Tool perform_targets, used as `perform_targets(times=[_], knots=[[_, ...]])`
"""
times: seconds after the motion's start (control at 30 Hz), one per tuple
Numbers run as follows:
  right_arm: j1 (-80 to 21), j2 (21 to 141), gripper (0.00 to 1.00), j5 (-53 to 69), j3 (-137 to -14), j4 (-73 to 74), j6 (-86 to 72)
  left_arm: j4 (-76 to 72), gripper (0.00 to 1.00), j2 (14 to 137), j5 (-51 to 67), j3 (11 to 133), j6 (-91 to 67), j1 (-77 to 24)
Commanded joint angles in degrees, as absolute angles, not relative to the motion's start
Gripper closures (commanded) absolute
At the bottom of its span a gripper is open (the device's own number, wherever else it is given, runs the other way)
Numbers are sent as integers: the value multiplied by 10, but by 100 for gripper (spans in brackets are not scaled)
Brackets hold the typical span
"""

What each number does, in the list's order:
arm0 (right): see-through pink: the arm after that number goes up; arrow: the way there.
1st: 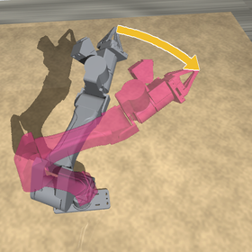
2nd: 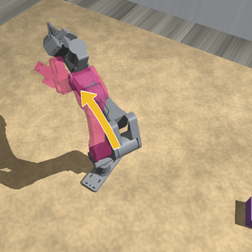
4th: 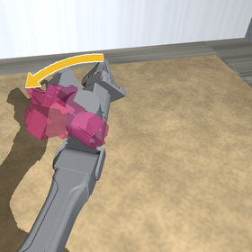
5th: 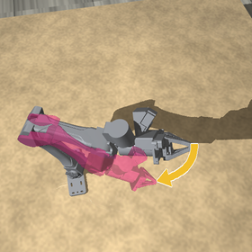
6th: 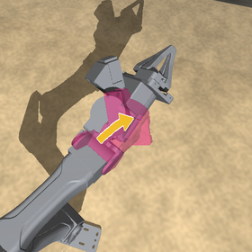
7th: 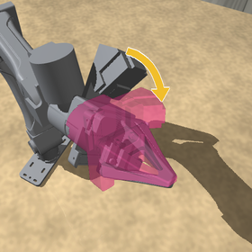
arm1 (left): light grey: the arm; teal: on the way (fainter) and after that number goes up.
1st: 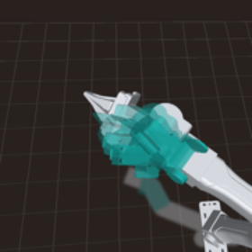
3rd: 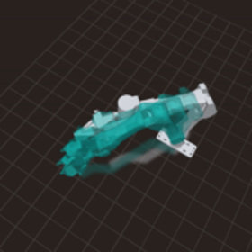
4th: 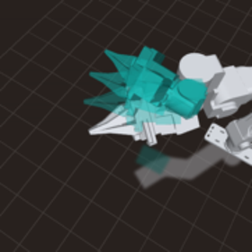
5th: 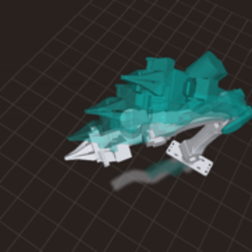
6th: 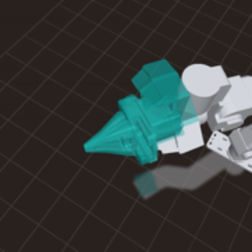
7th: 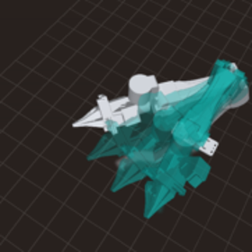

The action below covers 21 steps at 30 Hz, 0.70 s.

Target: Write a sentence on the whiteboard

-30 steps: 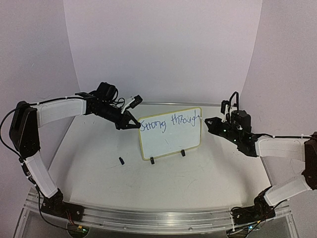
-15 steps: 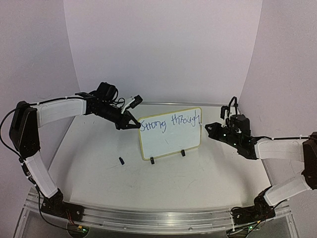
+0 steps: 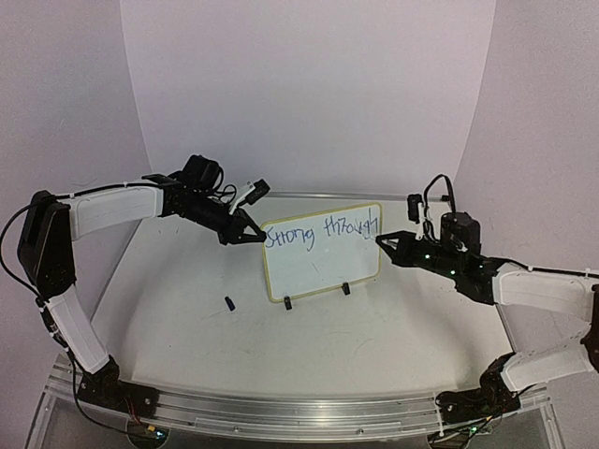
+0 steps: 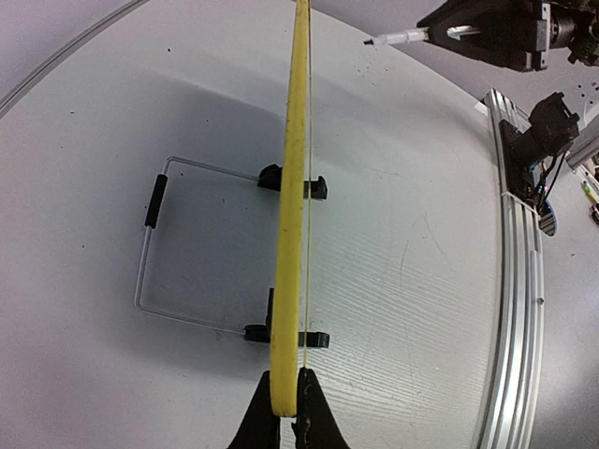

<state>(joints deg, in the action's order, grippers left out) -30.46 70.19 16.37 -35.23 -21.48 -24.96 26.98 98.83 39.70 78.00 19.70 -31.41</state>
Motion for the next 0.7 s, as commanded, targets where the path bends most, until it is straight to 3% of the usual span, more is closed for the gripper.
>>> perform_targets(times=[0.0,0.3,0.67], knots=[[-381,724,100,176,-395,-218,-218,314,100,1001,353,780,223,-322],[-495,889,100,140,-461,-304,-223,315,100,999,347,779,225,-324],[-519,1008,100,131,-535,-334,-240,316,100,993,345,779,226,-324]])
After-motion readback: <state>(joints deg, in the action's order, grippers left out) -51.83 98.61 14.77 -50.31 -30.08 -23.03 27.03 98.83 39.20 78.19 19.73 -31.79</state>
